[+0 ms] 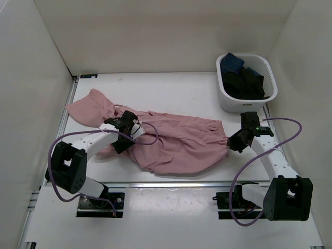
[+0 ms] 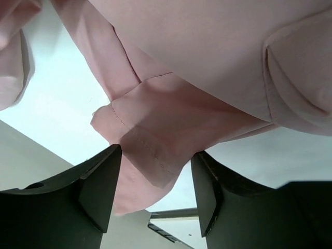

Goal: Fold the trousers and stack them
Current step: Flatten the trousers out

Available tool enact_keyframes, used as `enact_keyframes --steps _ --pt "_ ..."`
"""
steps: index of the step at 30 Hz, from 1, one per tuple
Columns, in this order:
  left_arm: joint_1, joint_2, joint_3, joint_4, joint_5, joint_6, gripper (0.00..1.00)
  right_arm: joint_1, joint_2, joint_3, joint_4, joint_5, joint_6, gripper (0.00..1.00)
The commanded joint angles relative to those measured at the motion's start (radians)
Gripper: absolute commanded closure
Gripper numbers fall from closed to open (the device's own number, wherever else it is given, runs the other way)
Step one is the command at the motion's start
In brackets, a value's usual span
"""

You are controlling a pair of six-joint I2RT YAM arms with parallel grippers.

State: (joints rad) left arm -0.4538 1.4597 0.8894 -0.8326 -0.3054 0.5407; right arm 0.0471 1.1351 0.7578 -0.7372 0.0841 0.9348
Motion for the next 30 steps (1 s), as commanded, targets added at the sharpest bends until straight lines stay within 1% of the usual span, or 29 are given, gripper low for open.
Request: enact_keyframes --steps 1,3,7,13,14,15,16,17,18,19,20,22,25,26,27,28,30 --pt "-0.003 -0.018 -0.020 -0.008 0.006 -0.002 0.33 0.004 0.012 0.040 -0.002 0.017 -0.007 1.00" --pt "-0.003 -0.007 -0.056 0.004 -0.003 0.008 0.34 0.004 0.012 0.040 -0.002 0.017 -0.007 1.00" --pt "-0.003 0.002 -0.076 0.027 -0.026 0.008 0.34 0.004 0.012 0.049 -0.011 0.017 -0.016 1.00" --pt "-0.003 -0.044 -0.003 -0.014 -0.009 -0.010 0.35 0.004 0.012 0.058 -0.021 0.026 -0.025 1.00" --pt "-0.003 -0.053 -0.003 -0.014 -0.009 -0.010 0.40 0.004 0.012 0.058 -0.021 0.026 -0.025 1.00" --pt "0.009 -0.053 -0.012 -0.014 -0.009 0.001 0.43 0.004 0.012 0.058 -0.021 0.026 -0.025 1.00" --pt "0.023 -0.053 -0.021 -0.014 -0.009 0.001 0.50 0.004 0.012 0.058 -0.021 0.026 -0.025 1.00" --pt "0.023 -0.044 -0.021 -0.014 -0.009 0.001 0.66 0.004 0.012 0.058 -0.021 0.026 -0.025 1.00" --pt "0.035 -0.035 -0.036 -0.014 -0.009 0.001 0.86 0.004 0.012 0.058 -0.021 0.026 -0.025 1.00" --pt "0.035 -0.035 -0.050 -0.014 0.002 0.001 0.86 0.004 0.012 0.058 -0.021 0.026 -0.025 1.00" --pt "0.035 -0.035 -0.050 -0.014 0.002 0.001 0.82 0.004 0.012 0.058 -0.021 0.026 -0.025 1.00" --pt "0.035 -0.026 -0.060 -0.025 0.002 -0.008 0.64 0.004 0.012 0.058 -0.021 0.026 -0.025 1.00" --pt "0.035 -0.048 -0.060 -0.034 0.011 -0.021 0.51 0.004 0.012 0.067 -0.021 0.026 -0.025 1.00" --pt "0.035 -0.059 -0.049 -0.034 0.000 -0.021 0.41 0.004 0.012 0.067 -0.021 0.026 -0.025 1.00" --pt "0.046 -0.070 -0.049 -0.045 -0.009 -0.021 0.36 0.004 0.012 0.067 -0.021 0.026 -0.025 1.00" --pt "0.046 -0.090 -0.034 -0.045 -0.009 -0.021 0.34 0.004 0.012 0.067 -0.021 0.026 -0.025 1.00" --pt "0.055 -0.099 -0.020 -0.045 -0.009 -0.021 0.34 0.004 0.012 0.067 -0.021 0.026 -0.025 1.00"
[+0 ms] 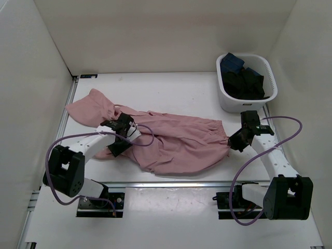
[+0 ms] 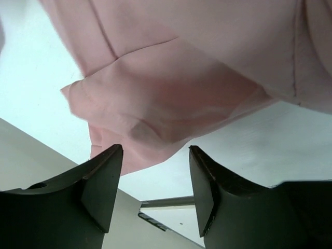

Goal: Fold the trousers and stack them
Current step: Flatten the trousers out

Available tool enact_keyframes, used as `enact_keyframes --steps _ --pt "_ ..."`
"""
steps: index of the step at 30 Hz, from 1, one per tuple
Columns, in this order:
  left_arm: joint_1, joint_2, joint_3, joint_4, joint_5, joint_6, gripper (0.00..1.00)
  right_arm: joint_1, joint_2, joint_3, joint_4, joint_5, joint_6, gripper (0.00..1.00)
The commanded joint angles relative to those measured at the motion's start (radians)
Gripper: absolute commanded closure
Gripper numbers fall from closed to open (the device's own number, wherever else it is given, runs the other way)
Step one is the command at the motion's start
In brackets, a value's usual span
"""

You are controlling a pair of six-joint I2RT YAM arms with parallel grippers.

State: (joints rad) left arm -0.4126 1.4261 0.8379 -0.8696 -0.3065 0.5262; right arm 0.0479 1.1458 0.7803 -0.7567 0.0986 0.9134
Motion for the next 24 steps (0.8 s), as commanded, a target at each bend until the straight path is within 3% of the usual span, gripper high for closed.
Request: enact_keyframes --steps 1,14,22,24 --pt "0.037 -0.079 0.032 -0.008 -0.019 -0.006 0.34 0.003 0.002 0.045 -0.001 0.012 -0.004 1.00" --pt "0.087 -0.023 -0.006 0.003 0.027 0.026 0.33 0.003 -0.007 0.045 -0.010 0.012 -0.013 1.00" --pt "0.087 0.020 -0.022 0.037 0.043 0.017 0.40 0.003 -0.008 0.045 -0.020 0.021 -0.013 1.00" --pt "0.087 0.030 -0.022 0.058 0.043 0.017 0.47 -0.006 -0.008 0.045 -0.020 0.030 -0.013 1.00"
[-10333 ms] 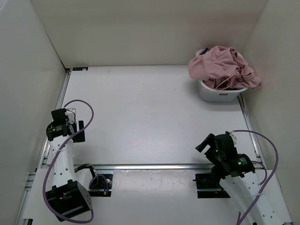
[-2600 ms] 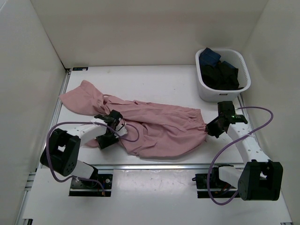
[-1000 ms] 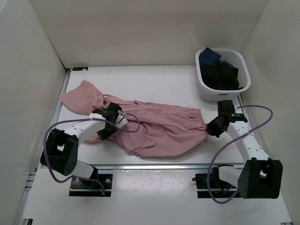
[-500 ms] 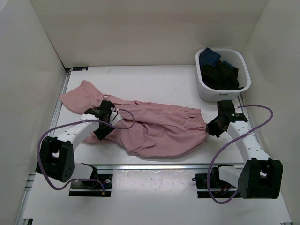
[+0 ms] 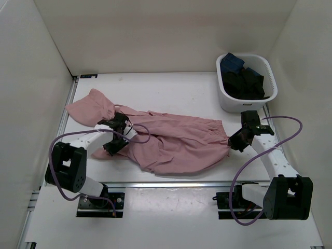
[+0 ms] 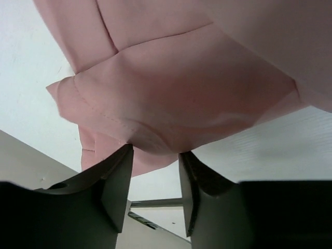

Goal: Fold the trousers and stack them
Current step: Flatten the trousers out

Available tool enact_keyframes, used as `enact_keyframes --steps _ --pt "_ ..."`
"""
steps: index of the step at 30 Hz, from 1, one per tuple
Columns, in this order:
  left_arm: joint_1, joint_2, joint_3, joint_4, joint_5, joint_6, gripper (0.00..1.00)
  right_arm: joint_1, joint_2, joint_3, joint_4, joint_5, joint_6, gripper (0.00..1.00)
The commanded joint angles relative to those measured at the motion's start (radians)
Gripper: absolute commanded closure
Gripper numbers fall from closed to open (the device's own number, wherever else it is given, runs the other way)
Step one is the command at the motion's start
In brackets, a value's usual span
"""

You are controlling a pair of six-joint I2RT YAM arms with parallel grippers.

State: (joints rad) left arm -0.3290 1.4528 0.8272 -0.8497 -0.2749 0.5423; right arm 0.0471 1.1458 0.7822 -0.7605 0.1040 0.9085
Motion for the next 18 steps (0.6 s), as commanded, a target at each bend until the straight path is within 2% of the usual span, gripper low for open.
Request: enact_keyframes --steps 1,2,3,7,9,12,15,16,17,18 --pt "0.004 0.015 -0.011 0.038 0.002 -0.013 0.49 -0.006 -0.008 0.043 -0.016 0.025 -0.008 1.00" --pt "0.004 0.015 -0.011 0.047 0.002 -0.013 0.53 -0.006 -0.008 0.043 -0.016 0.025 -0.008 1.00" --pt "0.004 0.027 0.001 0.047 0.002 -0.022 0.63 -0.006 -0.008 0.043 -0.016 0.025 -0.008 1.00" --pt "0.013 0.038 0.021 0.070 -0.049 -0.042 0.86 -0.006 -0.008 0.043 -0.016 0.025 -0.008 1.00" --pt "0.030 0.029 0.039 0.081 -0.091 -0.042 0.86 -0.006 -0.008 0.043 -0.016 0.036 -0.008 1.00" --pt "0.119 0.008 0.133 0.081 -0.128 0.022 0.86 -0.053 0.023 0.087 0.016 0.025 -0.035 1.00" --pt "0.281 -0.002 0.330 0.081 -0.129 0.091 0.86 -0.131 0.136 0.286 -0.002 -0.036 -0.068 1.00" --pt "0.368 -0.002 0.445 0.071 -0.115 0.131 0.86 -0.148 0.199 0.354 -0.013 -0.056 -0.077 1.00" --pt "0.408 -0.002 0.499 0.070 -0.106 0.148 0.86 -0.161 0.225 0.485 -0.035 -0.070 -0.089 1.00" --pt "0.447 -0.002 0.548 0.052 -0.106 0.168 0.86 -0.170 0.245 0.546 -0.046 -0.079 -0.089 1.00"
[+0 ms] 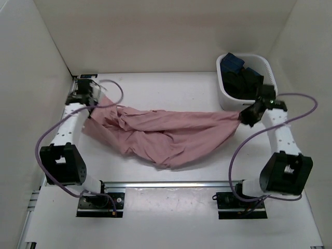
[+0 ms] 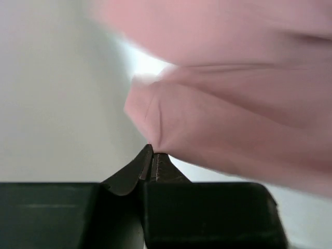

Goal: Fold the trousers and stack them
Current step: Flatten the trousers out

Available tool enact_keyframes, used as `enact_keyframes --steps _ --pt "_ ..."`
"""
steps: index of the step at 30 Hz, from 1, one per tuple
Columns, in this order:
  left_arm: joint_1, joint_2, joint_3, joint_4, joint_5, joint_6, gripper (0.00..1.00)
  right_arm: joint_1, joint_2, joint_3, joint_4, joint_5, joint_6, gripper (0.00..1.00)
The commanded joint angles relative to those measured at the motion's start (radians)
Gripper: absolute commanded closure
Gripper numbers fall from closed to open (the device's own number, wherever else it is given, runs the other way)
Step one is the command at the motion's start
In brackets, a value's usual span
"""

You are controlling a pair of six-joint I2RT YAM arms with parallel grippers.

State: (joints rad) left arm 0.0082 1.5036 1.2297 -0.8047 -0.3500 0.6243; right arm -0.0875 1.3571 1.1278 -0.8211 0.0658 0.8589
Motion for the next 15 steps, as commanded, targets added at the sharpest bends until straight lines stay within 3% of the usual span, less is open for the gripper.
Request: enact_keyframes --steps 1,3,6,11,15 --pt "0.169 -0.052 0.189 -0.020 -0.017 0.124 0.86 -0.046 0.062 0.254 0.002 -0.041 -0.050 1.00" --pt "0.220 -0.063 0.263 -0.033 -0.017 0.164 0.86 -0.066 0.071 0.360 -0.032 -0.041 -0.050 1.00" --pt "0.311 -0.123 0.234 -0.033 -0.017 0.250 0.86 -0.119 0.030 0.377 -0.072 -0.066 -0.060 1.00" --pt "0.524 -0.226 0.067 0.006 0.031 0.383 0.86 -0.259 -0.102 0.184 -0.082 -0.110 -0.118 1.00" --pt "0.620 -0.328 -0.161 0.015 0.054 0.417 0.86 -0.259 -0.200 0.022 -0.115 -0.067 -0.143 1.00"
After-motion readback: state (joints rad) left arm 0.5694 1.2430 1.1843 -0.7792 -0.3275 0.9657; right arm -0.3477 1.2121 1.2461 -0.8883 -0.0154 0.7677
